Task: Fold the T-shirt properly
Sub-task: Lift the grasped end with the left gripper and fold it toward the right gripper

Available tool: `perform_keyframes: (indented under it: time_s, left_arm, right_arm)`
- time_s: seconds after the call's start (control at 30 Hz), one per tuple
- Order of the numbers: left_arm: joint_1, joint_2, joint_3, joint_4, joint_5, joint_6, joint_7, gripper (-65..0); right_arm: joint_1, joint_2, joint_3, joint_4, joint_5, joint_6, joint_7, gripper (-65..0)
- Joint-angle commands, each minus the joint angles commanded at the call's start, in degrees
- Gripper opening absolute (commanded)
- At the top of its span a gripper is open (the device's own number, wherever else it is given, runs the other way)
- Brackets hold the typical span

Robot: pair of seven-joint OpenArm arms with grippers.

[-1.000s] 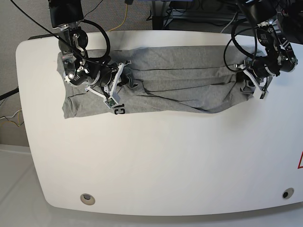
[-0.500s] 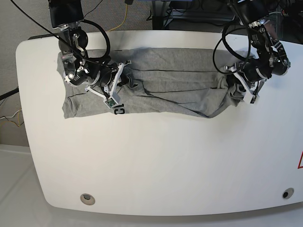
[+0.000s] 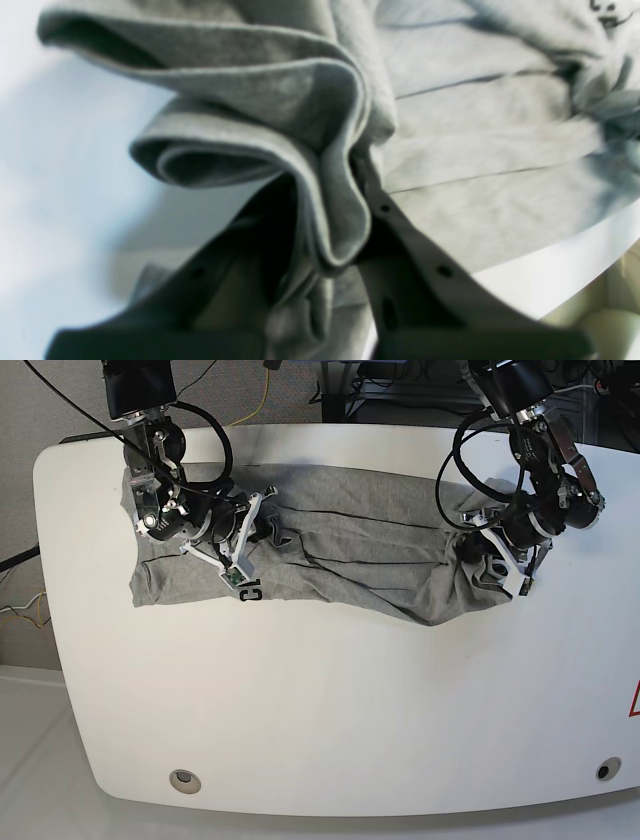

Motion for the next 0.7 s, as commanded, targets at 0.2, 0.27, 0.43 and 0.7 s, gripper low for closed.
perform_keyframes:
  time_s: [0.2, 0.27, 0.43, 0.7]
  left_arm:
    - [-0.3, 0.4, 3.6, 2.1, 0.0, 0.0, 0.0, -62.7]
    - [-0.4, 0.4, 4.1, 2.8, -0.1, 0.0, 0.0, -62.7]
    - [-1.4, 0.4, 4.2, 3.1, -3.4, 0.0, 0.0, -62.7]
    - [-1.9, -1.0, 5.5, 3.6, -14.8, 1.6, 0.0, -62.7]
  right_arm:
    - [0.0, 0.0, -0.1, 0.0, 0.0, 0.00, 0.0, -62.5]
    - [0.0, 0.0, -0.1, 0.0, 0.0, 0.00, 0.0, -62.5]
    - [0.0, 0.0, -0.1, 0.0, 0.0, 0.00, 0.0, -62.5]
    - [0.0, 0.0, -0.1, 0.0, 0.0, 0.00, 0.0, -62.5]
